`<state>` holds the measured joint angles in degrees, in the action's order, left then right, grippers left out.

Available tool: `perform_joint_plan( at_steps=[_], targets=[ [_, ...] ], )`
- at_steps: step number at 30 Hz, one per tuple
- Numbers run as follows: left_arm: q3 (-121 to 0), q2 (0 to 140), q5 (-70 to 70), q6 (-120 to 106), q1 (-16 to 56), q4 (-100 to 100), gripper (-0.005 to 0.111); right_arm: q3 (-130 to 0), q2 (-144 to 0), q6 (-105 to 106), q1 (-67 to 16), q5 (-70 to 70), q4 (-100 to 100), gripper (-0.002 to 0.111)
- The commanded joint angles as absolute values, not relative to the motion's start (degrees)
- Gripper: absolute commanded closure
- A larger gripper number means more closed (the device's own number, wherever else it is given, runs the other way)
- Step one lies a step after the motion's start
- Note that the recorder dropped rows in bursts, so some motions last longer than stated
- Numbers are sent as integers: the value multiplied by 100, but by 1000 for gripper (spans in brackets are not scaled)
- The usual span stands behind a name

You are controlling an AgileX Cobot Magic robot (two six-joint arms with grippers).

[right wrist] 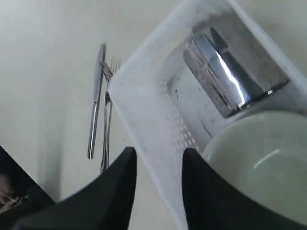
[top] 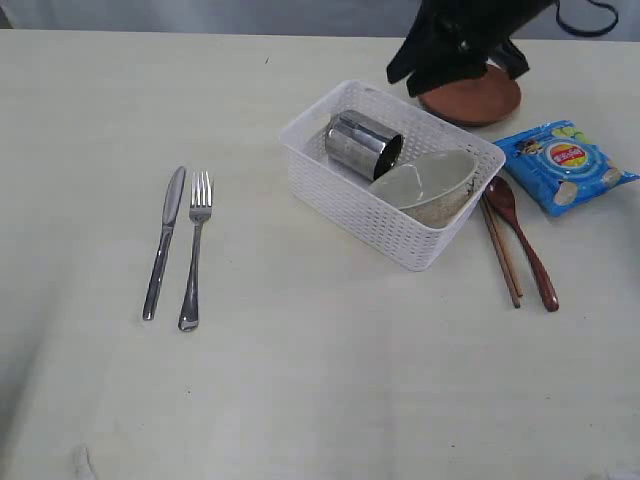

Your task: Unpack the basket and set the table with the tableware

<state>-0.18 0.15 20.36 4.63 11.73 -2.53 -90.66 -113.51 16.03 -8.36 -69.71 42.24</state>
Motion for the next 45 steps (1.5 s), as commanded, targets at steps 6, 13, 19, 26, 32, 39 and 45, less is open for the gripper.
perform_joint_plan(
  at_steps=[6, 13, 19, 26, 32, 39, 45],
  targets=[
    [0, 0, 1975, 487, 1201, -301, 107, -7706, -10705, 1606, -826, -6279, 4138, 97],
    [0, 0, 1975, 487, 1201, -301, 107, -7716, -10531, 1435, -1492, -6137, 4061, 91],
    [0, 0, 1975, 487, 1201, -301, 107, -8050, -10117, -446, -2830, -4842, 1296, 103],
    [0, 0, 1975, 487, 1201, -301, 107, -8525, -10614, -2620, -2861, -5125, -402, 109],
    [0, 0, 1975, 487, 1201, -301, 107, -8525, -11015, -2717, -2543, -5125, 603, 108],
    [0, 0, 1975, 487, 1201, -301, 107, -8525, -11151, -2717, -2408, -5111, 1003, 108],
    [0, 0, 1975, 487, 1201, -301, 107, -8525, -11361, -2780, -2346, -5093, 933, 97]
  ],
)
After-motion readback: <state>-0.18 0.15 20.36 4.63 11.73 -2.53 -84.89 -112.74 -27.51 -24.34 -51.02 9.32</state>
